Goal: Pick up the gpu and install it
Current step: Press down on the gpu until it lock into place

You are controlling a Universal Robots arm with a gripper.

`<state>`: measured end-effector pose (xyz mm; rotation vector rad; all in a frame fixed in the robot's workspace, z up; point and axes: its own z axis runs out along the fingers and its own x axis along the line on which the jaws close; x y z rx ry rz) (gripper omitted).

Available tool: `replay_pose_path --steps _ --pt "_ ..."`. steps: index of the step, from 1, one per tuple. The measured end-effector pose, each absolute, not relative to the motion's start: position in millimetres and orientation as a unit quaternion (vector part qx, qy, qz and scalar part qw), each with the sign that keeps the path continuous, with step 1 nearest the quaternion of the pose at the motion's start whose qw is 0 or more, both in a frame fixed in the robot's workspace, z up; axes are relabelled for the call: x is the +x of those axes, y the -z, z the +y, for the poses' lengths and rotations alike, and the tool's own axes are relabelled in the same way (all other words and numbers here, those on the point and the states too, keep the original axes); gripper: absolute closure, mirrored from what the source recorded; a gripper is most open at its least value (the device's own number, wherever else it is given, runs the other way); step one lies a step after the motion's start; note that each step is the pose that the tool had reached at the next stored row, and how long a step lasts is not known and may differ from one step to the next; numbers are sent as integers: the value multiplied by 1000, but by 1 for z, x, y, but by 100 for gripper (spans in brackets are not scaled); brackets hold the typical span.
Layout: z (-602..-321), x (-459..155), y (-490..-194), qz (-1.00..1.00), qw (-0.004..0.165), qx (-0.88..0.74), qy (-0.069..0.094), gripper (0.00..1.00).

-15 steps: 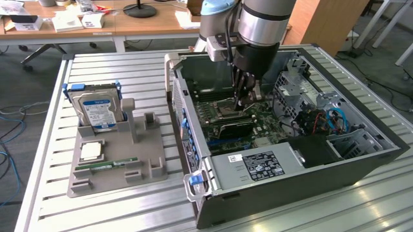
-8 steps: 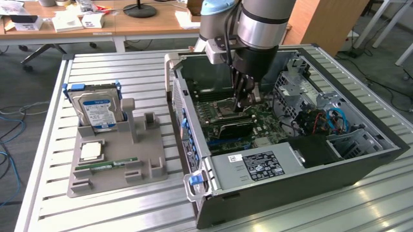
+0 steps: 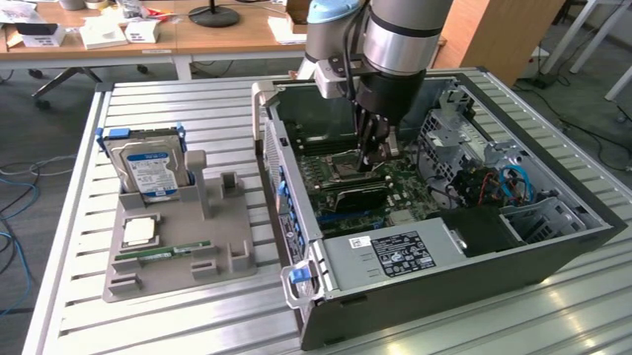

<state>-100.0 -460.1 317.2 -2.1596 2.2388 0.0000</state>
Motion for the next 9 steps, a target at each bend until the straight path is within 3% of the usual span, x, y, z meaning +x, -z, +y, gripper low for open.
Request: replay_pose_path --steps 9 --pt "-459 -101 -316 720 15 -694 0 89"
